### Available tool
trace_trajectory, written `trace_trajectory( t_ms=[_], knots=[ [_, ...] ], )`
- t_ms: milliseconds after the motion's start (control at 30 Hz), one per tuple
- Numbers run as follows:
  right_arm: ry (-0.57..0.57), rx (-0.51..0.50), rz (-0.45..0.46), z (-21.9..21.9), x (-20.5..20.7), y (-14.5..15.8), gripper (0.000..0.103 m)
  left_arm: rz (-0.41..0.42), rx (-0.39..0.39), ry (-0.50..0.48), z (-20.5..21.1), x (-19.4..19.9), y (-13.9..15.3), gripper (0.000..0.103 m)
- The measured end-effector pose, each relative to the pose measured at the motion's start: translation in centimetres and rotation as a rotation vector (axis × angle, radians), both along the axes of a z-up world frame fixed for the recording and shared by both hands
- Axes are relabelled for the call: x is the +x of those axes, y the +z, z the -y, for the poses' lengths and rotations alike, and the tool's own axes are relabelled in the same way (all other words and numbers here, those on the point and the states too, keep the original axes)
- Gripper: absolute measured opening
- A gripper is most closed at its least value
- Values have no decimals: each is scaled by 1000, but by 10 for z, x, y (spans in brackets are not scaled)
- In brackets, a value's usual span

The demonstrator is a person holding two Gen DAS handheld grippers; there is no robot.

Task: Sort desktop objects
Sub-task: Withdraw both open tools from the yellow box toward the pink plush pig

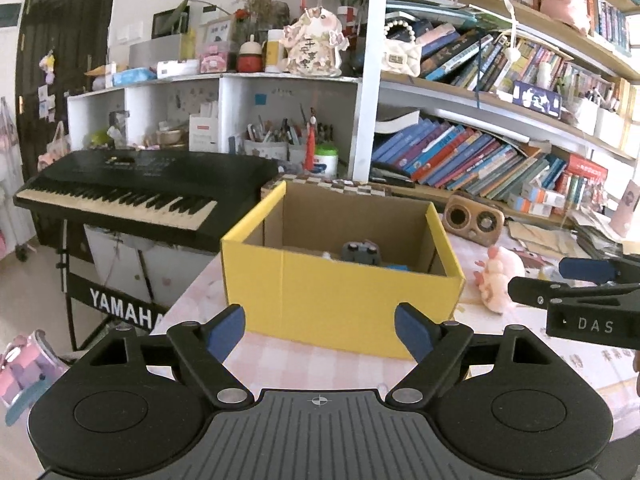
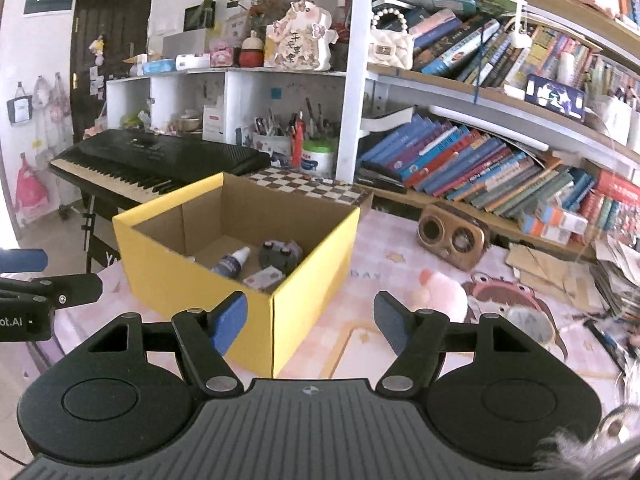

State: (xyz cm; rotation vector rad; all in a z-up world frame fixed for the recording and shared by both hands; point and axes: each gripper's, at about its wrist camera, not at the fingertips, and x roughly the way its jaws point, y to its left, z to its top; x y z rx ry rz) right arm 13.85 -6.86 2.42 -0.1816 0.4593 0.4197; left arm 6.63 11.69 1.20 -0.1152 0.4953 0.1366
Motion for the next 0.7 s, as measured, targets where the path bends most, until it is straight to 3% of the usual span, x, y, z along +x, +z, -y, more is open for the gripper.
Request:
trace_trajectory(
  t_ms=[500,700],
  knots=[
    [-23,-31,1,3,-73,-18,73,-20,-31,-42,11,-51,-8,85],
    [-32,-26,-41,2,-93,-29,75,-47,-30,-49,15,-61,-13,85]
  ],
)
